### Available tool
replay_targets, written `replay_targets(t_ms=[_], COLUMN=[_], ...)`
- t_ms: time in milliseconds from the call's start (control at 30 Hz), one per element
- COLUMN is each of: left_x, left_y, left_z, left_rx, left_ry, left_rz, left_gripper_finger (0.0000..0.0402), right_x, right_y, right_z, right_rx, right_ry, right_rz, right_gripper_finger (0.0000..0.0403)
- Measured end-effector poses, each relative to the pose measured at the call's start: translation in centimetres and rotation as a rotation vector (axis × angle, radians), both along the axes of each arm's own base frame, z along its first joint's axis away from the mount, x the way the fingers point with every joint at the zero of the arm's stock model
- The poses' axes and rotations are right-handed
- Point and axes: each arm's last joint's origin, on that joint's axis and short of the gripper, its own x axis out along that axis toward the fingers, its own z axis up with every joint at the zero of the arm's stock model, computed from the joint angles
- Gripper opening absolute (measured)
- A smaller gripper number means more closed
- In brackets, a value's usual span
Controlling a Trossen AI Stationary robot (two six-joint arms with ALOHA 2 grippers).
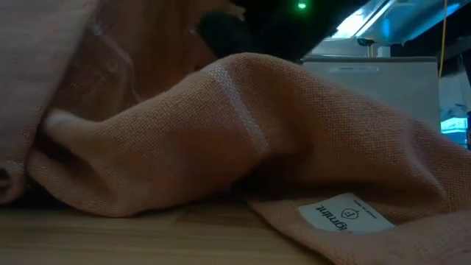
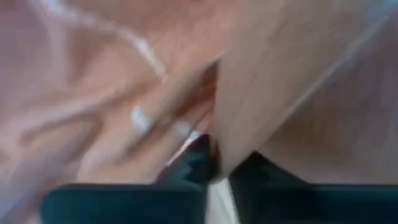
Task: Fold towel
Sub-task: Fold the light orange towel
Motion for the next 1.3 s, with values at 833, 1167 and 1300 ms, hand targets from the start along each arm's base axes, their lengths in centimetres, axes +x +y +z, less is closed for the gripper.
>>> replay_targets(t_ms=[833, 1167, 1300], left_x=[-8.8, -12.4, -12.0], left_y=[5.2, 7.8, 7.7], left_z=[6.0, 8.0, 8.5], left_rx=[-0.138, -0.169, -0.181], left_ry=[-0.318, -0.383, -0.361], left_rz=[0.098, 0.196, 0.184], left_gripper_finger=[0.0008, 0.0008, 0.0008], right_x=[-13.5, -17.3, -18.2], right_y=[-0.3, -3.2, -4.0], right_z=[28.9, 36.5, 37.7], right_rx=[-0.096, -0.063, -0.112], right_ry=[-0.038, -0.222, -0.275], right_rz=[0.275, 0.288, 0.261], right_gripper_finger=[0.0004, 0.0003, 0.0004])
